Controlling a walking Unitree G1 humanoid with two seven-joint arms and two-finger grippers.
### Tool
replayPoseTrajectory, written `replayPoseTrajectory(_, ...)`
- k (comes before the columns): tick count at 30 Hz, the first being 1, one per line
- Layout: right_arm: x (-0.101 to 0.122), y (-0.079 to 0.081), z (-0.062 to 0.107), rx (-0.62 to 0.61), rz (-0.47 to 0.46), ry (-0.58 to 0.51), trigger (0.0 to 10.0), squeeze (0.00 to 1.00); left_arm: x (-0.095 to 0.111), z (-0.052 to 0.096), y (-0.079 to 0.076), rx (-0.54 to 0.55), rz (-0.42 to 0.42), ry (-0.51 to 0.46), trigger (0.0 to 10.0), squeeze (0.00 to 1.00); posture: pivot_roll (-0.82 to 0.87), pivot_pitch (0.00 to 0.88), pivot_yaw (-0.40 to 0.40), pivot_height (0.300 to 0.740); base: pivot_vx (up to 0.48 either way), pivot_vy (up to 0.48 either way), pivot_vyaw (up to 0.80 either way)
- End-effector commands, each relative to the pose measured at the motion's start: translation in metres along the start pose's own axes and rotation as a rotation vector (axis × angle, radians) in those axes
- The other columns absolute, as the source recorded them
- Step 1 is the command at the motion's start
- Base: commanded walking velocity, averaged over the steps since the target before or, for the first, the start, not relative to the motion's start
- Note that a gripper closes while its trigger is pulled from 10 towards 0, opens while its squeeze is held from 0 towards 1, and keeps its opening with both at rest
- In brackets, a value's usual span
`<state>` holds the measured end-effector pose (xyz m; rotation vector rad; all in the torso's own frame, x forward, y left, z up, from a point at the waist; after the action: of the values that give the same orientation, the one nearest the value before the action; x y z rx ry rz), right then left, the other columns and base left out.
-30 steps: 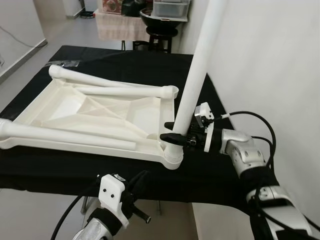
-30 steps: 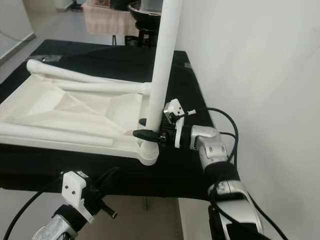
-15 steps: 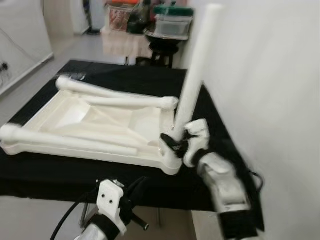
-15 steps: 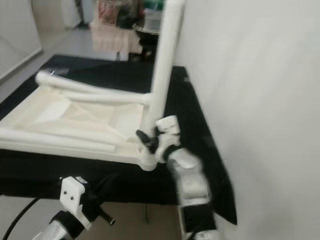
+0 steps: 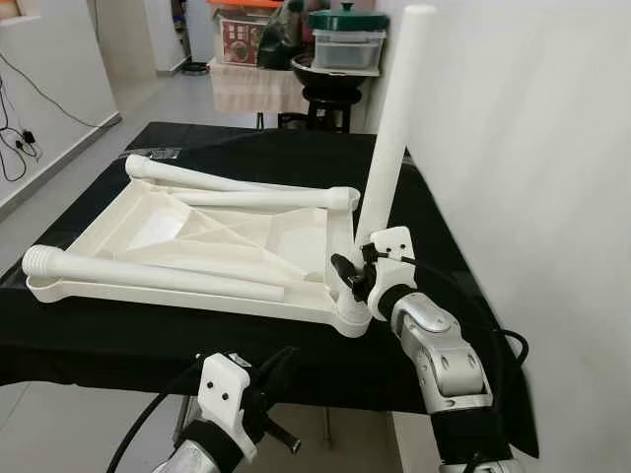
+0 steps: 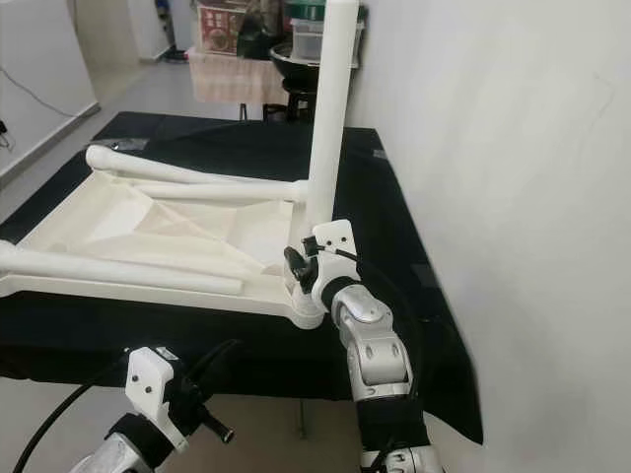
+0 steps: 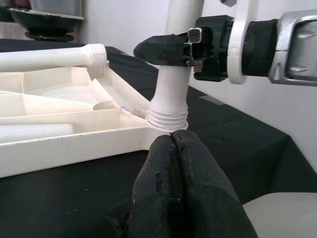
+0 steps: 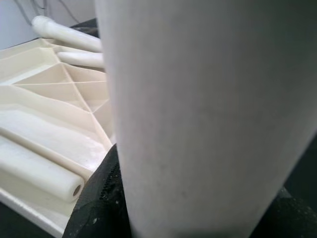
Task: Building children table
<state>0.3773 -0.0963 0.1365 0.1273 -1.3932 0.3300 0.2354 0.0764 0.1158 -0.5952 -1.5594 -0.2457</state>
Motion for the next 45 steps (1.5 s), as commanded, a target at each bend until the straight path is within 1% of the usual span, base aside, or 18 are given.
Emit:
replayPoseTrajectory(1, -0.015, -0.018, 0.004, -0.094, 0.025, 0.079, 0.2, 0.0, -0.003, -0.002, -0.002, -0.001, 0.005, 0.006, 10.0, 0.0, 0.08, 0.0, -0.099, 0.74, 0.0, 0.0, 0.0)
replayPoseTrajectory(3, -0.013, -0.018, 0.004, -0.095, 0.018, 0.069, 0.2, 0.0, -0.003, -0.002, -0.003, -0.001, 0.005, 0.005, 10.0, 0.0, 0.08, 0.0, -0.099, 0.74, 0.0, 0.0, 0.0)
replayPoseTrajectory(4, -0.01, -0.016, 0.002, -0.079, 0.012, 0.06, 10.0, 0.0, -0.003, -0.002, -0.003, 0.0, 0.005, 0.004, 10.0, 0.0, 0.08, 0.0, -0.099, 0.74, 0.0, 0.0, 0.0)
replayPoseTrajectory(6, -0.007, -0.012, 0.0, -0.053, -0.002, 0.041, 10.0, 0.0, -0.003, -0.002, -0.003, 0.001, 0.005, 0.004, 10.0, 0.0, 0.08, 0.0, -0.096, 0.74, 0.0, 0.0, 0.0)
replayPoseTrajectory(7, 0.002, -0.001, -0.002, 0.039, -0.017, -0.006, 10.0, 1.0, -0.003, -0.002, -0.003, 0.001, 0.006, 0.004, 10.0, 0.0, 0.08, 0.0, -0.093, 0.74, 0.0, 0.0, 0.0)
replayPoseTrajectory(9, 0.028, 0.016, -0.004, 0.222, -0.052, -0.133, 10.0, 1.0, -0.003, -0.002, -0.003, 0.002, 0.007, 0.004, 10.0, 0.0, 0.08, 0.0, -0.09, 0.74, 0.0, 0.0, 0.0)
replayPoseTrajectory(14, 0.058, 0.026, 0.0, 0.452, -0.037, -0.261, 10.0, 1.0, -0.004, -0.002, -0.002, 0.002, 0.008, 0.007, 10.0, 0.0, 0.07, 0.002, -0.083, 0.74, 0.0, 0.0, 0.0)
replayPoseTrajectory(15, 0.063, 0.028, 0.0, 0.528, 0.009, -0.28, 10.0, 0.09, -0.005, -0.003, -0.002, 0.002, 0.008, 0.008, 10.0, 0.0, 0.08, 0.002, -0.081, 0.74, 0.0, 0.0, 0.0)
replayPoseTrajectory(16, 0.065, 0.03, 0.0, 0.588, 0.036, -0.284, 10.0, 0.0, -0.005, -0.003, -0.001, 0.002, 0.009, 0.008, 10.0, 0.0, 0.08, 0.002, -0.081, 0.74, 0.0, 0.0, 0.0)
replayPoseTrajectory(22, 0.063, 0.044, 0.01, 0.87, 0.123, -0.264, 10.0, 0.0, -0.006, -0.002, -0.001, 0.005, 0.009, 0.011, 10.0, 0.0, 0.08, 0.002, -0.081, 0.74, 0.0, 0.0, 0.0)
replayPoseTrajectory(23, 0.061, 0.046, 0.013, 0.931, 0.114, -0.252, 7.6, 0.0, -0.007, -0.003, -0.001, 0.006, 0.009, 0.011, 10.0, 0.0, 0.09, 0.005, -0.078, 0.74, 0.0, 0.0, 0.0)
replayPoseTrajectory(24, 0.061, 0.046, 0.013, 0.931, 0.114, -0.252, 7.6, 0.0, -0.007, -0.003, -0.001, 0.006, 0.009, 0.011, 10.0, 0.0, 0.09, 0.005, -0.078, 0.74, 0.0, 0.0, 0.0)
replayPoseTrajectory(25, 0.059, 0.047, 0.013, 0.975, 0.099, -0.237, 0.0, 0.0, -0.007, -0.003, -0.001, 0.006, 0.009, 0.011, 10.0, 0.0, 0.09, 0.005, -0.077, 0.74, 0.0, 0.0, 0.0)
replayPoseTrajectory(31, 0.055, 0.043, 0.01, 1.051, 0.073, -0.209, 0.0, 0.0, -0.008, -0.003, -0.001, 0.006, 0.011, 0.01, 10.0, 0.0, 0.09, 0.012, -0.076, 0.74, 0.0, 0.0, 0.0)
replayPoseTrajectory(38, 0.05, 0.03, -0.001, 0.95, 0.07, -0.201, 0.0, 0.0, -0.008, -0.002, -0.002, 0.006, 0.014, 0.009, 10.0, 0.0, 0.09, 0.025, -0.077, 0.74, 0.0, 0.0, 0.0)
replayPoseTrajectory(41, 0.024, 0.025, -0.015, 0.704, 0.105, -0.108, 0.0, 0.0, -0.008, 0.0, -0.004, 0.005, 0.015, 0.01, 10.0, 0.0, 0.09, 0.035, -0.089, 0.74, 0.0, 0.0, 0.0)
replayPoseTrajectory(44, 0.004, 0.008, -0.028, 0.332, 0.129, -0.031, 0.0, 0.0, -0.007, 0.001, -0.004, 0.006, 0.015, 0.009, 10.0, 0.0, 0.09, 0.045, -0.098, 0.74, 0.0, 0.0, 0.0)
replayPoseTrajectory(45, -0.006, 0.004, -0.023, 0.197, 0.064, 0.002, 0.0, 0.0, -0.006, 0.002, -0.004, 0.007, 0.015, 0.008, 10.0, 0.0, 0.09, 0.064, -0.092, 0.74, 0.0, 0.0, 0.0)
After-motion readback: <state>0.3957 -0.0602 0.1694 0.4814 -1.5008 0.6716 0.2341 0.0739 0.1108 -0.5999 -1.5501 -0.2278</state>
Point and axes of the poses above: a point about 5 cm out from each wrist's last joint towards the gripper, its own z axis pointing back from the gripper into the wrist, its own x axis along the axis of the wrist's last joint, y = z × x, the point moved 6 cm from there along -z, pointing out of the wrist towards the gripper, and after that the axes turned 6 degrees about z, right-handed, at the moved point
